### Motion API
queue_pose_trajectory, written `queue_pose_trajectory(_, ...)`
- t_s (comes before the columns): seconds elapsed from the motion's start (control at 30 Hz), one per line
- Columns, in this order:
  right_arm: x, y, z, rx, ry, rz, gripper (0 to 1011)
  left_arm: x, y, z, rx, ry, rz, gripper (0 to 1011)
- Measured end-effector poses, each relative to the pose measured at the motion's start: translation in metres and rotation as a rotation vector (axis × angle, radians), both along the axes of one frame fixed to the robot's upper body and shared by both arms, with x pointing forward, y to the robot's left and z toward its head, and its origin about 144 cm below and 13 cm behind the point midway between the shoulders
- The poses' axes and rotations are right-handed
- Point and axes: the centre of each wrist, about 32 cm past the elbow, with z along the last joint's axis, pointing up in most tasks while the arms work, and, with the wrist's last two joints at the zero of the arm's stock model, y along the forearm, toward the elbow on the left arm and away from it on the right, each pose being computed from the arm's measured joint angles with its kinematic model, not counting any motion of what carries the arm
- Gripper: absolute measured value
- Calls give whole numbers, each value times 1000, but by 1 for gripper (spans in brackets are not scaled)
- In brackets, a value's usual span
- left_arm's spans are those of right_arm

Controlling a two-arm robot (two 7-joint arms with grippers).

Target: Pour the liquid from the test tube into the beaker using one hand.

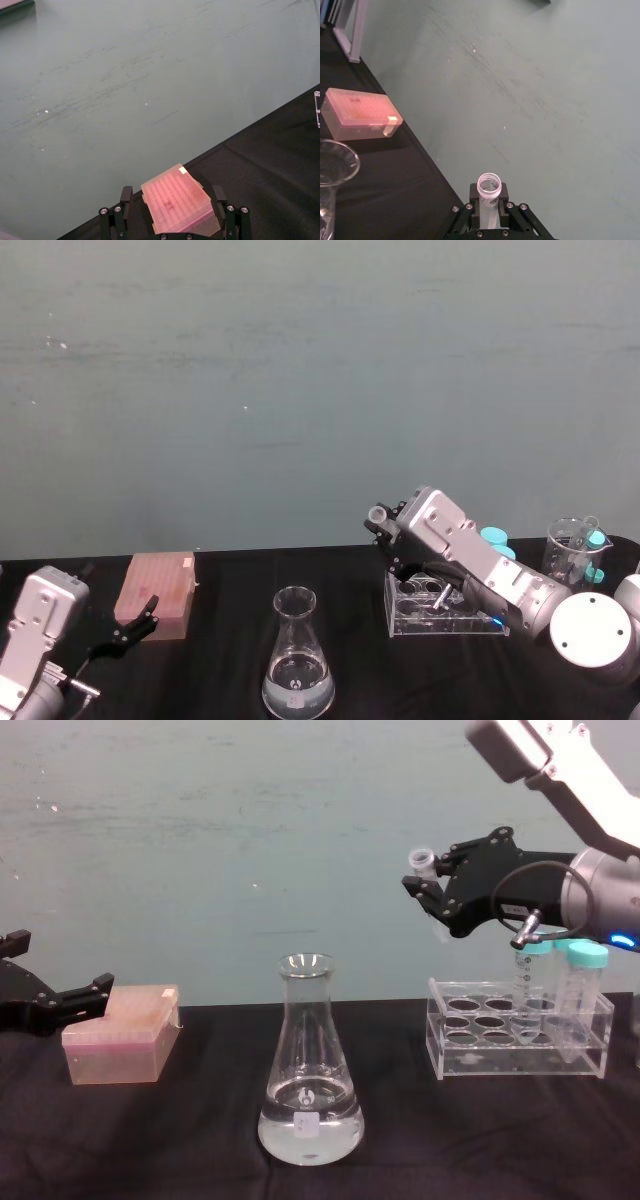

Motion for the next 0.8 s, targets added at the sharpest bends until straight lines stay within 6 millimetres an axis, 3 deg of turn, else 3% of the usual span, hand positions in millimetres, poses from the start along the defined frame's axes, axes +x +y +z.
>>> queue_pose_trajectory(0.8,-15,24,-7,-106,-77,78,199,0,0,0,0,0,0,1000)
